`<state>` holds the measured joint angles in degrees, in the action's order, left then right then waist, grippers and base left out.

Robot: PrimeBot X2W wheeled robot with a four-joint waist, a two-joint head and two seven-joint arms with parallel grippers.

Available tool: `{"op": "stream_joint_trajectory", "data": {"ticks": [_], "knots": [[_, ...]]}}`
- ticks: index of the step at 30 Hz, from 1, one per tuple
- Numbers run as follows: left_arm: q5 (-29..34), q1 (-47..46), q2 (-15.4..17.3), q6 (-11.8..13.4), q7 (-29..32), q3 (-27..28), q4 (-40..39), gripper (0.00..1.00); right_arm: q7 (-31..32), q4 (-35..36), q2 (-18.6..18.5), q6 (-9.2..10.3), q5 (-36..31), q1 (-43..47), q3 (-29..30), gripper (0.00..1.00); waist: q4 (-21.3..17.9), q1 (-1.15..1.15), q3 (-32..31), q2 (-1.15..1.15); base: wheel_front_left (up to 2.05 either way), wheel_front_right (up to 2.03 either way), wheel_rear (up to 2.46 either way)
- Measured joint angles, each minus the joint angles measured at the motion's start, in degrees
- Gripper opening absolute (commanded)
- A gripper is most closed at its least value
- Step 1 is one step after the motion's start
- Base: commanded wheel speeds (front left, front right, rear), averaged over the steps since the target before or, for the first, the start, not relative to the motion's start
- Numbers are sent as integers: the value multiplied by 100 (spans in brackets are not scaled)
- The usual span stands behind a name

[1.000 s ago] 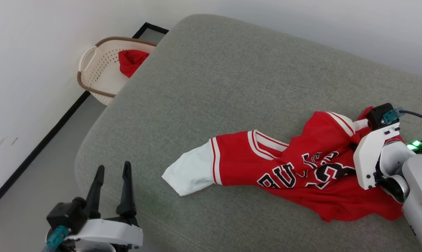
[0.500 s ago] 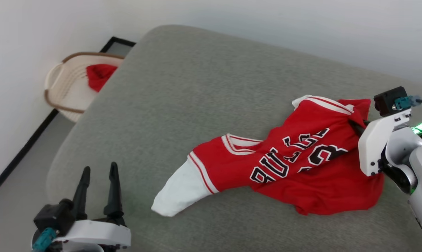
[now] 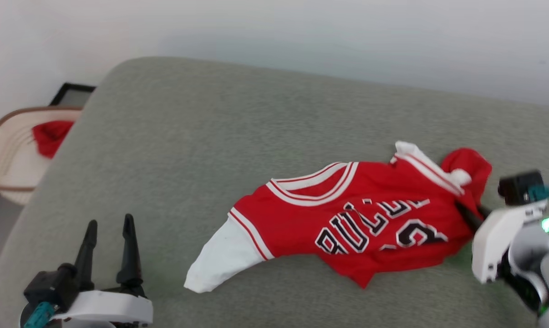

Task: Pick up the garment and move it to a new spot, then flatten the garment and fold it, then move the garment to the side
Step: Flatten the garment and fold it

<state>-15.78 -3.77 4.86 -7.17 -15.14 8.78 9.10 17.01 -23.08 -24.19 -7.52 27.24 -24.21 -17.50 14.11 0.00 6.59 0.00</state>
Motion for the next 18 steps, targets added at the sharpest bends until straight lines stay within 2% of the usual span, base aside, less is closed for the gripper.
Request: {"op": "stream_joint_trajectory", "data": {"ticks": [11, 12, 15, 18], "knots": [[-1, 63, 63, -16, 0, 92, -2, 100, 255, 835, 660, 1, -300, 1651, 821, 0, -645, 0, -76, 0, 0, 0, 0], [-1, 64, 65, -16, 0, 96, 0, 100, 268, 891, 725, 1, -337, 1746, 865, 18, -682, 0, -80, 0, 0, 0, 0], [-11, 85, 68, -16, 0, 120, 7, 100, 279, 1022, 890, 1, -470, 1912, 966, 99, -781, 0, -88, 0, 0, 0, 0], [-16, 108, 92, -22, 0, 121, 22, 100, 325, 1154, 978, 1, -577, 1985, 1016, 100, -861, 0, -99, 0, 0, 0, 0]]}}
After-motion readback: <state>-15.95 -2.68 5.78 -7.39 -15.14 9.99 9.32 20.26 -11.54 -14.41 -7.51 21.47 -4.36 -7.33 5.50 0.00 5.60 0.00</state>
